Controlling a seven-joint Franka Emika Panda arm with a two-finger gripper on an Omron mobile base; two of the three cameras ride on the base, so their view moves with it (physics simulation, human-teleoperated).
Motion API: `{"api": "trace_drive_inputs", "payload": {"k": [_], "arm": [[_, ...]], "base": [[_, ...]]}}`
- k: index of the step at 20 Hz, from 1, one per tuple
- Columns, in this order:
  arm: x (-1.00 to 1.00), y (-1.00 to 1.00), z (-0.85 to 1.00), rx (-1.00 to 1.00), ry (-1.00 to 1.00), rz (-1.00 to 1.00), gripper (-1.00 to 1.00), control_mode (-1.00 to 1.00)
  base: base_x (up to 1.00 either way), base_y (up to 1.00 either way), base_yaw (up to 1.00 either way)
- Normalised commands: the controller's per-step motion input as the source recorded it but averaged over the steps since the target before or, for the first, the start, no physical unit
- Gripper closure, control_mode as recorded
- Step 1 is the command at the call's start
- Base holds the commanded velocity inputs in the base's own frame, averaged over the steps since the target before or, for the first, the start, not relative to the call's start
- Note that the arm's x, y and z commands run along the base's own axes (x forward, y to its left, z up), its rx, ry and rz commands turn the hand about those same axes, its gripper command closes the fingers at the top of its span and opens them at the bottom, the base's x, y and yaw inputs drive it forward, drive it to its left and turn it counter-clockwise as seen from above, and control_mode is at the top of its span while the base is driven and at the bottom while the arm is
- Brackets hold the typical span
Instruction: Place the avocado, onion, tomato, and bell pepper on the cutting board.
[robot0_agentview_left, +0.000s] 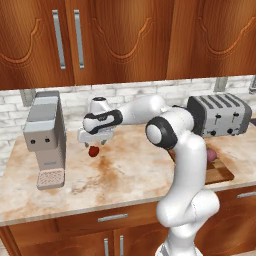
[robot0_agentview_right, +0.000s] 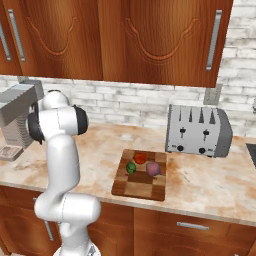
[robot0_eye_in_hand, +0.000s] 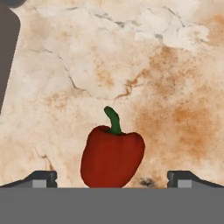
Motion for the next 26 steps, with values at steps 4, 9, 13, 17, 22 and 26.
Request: {"api": "trace_drive_inputs", "payload": {"k": [4, 9, 13, 17, 22, 26], "arm": [[0.0, 0.0, -0.2, -0.01, 0.0, 0.0, -1.0, -1.0], [0.0, 0.0, -0.16, -0.01, 0.0, 0.0, -1.0, -1.0], [0.0, 0.0, -0.16, 0.0, 0.0, 0.0, -1.0, -1.0], [0.0, 0.0, -0.16, 0.0, 0.0, 0.0, -1.0, -1.0], [0.0, 0.0, -0.21, -0.01, 0.0, 0.0, -1.0, -1.0], [0.0, 0.04, -0.22, -0.01, 0.0, 0.0, -1.0, -1.0]], "base": [[0.0, 0.0, 0.0], [0.0, 0.0, 0.0], [0.0, 0.0, 0.0], [0.0, 0.0, 0.0], [0.0, 0.0, 0.0], [0.0, 0.0, 0.0]]}}
